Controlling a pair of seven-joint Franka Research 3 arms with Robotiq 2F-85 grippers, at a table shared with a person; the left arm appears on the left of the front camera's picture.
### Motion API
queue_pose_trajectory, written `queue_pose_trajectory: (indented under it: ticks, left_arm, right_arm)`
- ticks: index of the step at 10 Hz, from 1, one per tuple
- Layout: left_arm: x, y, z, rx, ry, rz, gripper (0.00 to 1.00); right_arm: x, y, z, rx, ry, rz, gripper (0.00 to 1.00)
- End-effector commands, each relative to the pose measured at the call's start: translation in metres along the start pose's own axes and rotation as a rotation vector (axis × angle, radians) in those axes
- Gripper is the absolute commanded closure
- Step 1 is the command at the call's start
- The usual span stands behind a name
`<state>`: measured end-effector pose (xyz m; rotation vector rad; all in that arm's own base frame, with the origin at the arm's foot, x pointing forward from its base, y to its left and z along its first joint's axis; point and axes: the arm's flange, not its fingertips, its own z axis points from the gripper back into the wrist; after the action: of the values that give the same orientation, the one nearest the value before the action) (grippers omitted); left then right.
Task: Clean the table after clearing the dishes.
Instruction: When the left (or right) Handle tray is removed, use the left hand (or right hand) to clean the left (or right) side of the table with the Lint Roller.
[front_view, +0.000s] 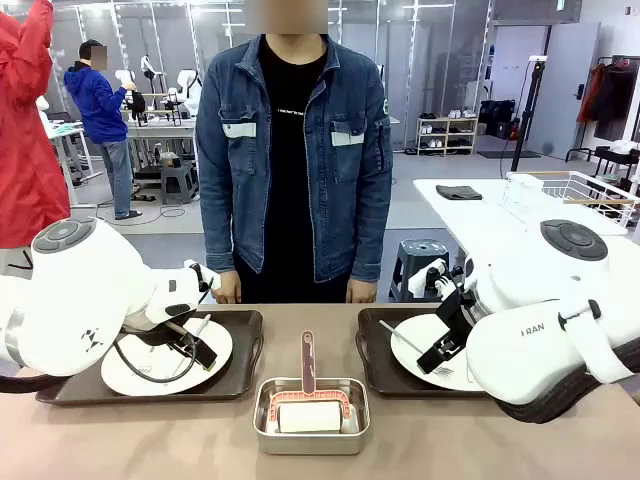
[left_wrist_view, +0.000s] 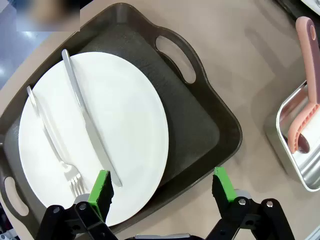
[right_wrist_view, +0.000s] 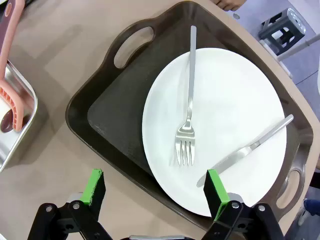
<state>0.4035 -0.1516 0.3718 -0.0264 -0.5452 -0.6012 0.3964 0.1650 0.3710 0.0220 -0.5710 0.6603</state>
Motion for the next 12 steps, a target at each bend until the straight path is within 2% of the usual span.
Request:
queue_pose_trajectory:
  ticks: [1, 12]
  left_arm:
    - [0.0, -0.0001, 0.0, 0.0, 0.0, 0.0, 0.0]
    - [0.0, -0.0001, 0.0, 0.0, 0.0, 0.0, 0.0]
  right_arm:
    - [0.0, 0.0, 0.0, 0.0, 0.0, 0.0, 0.0]
    - [0.0, 0.0, 0.0, 0.0, 0.0, 0.0, 0.0]
